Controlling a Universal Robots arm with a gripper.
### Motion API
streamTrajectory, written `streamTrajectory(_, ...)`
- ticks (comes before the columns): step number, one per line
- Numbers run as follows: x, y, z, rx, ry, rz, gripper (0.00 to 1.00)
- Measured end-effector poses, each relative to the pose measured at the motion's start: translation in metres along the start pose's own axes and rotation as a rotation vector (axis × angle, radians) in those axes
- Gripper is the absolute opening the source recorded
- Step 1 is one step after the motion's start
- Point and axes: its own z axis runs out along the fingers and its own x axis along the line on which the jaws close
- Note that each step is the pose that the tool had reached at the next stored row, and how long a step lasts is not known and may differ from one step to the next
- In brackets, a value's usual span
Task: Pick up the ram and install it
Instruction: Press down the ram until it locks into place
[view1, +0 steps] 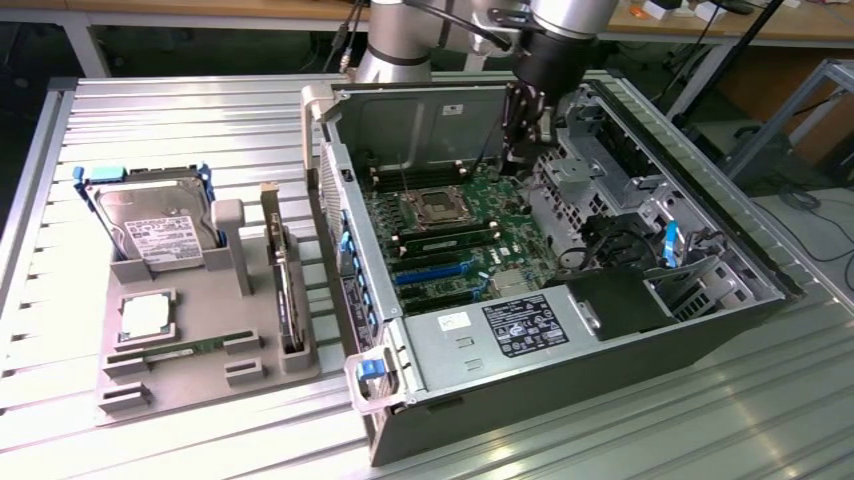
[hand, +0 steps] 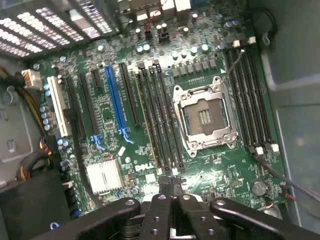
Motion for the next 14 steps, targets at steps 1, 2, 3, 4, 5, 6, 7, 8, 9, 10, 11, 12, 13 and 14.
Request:
streamTrajectory(1, 0.0000, 0.0000, 0.0000, -0.0021, -0.0008, 0.031, 0.10)
streamTrajectory(2, 0.0000, 0.0000, 0.0000, -0.0037, -0.0014, 0.054, 0.10)
streamTrajectory(3, 0.0000, 0.0000, 0.0000, -0.0058, -0.0021, 0.084, 0.10)
streamTrajectory(4, 0.0000, 0.0000, 0.0000, -0.0080, -0.0030, 0.116, 0.10)
streamTrajectory(5, 0.0000, 0.0000, 0.0000, -0.0098, -0.0035, 0.141, 0.10)
streamTrajectory(6, 0.0000, 0.0000, 0.0000, -0.0118, -0.0043, 0.171, 0.10)
streamTrajectory(7, 0.0000, 0.0000, 0.0000, -0.0136, -0.0050, 0.196, 0.10)
streamTrajectory(8, 0.0000, 0.0000, 0.0000, -0.0156, -0.0057, 0.225, 0.10)
streamTrajectory(9, 0.0000, 0.0000, 0.0000, -0.0167, -0.0061, 0.241, 0.10)
streamTrajectory(10, 0.0000, 0.0000, 0.0000, -0.0188, -0.0069, 0.272, 0.10)
streamTrajectory(11, 0.0000, 0.0000, 0.0000, -0.0204, -0.0074, 0.296, 0.10)
streamTrajectory(12, 0.0000, 0.0000, 0.0000, -0.0219, -0.0080, 0.317, 0.10)
streamTrajectory(13, 0.0000, 0.0000, 0.0000, -0.0229, -0.0084, 0.332, 0.10)
streamTrajectory(14, 0.0000, 0.0000, 0.0000, -0.0240, -0.0087, 0.347, 0.10)
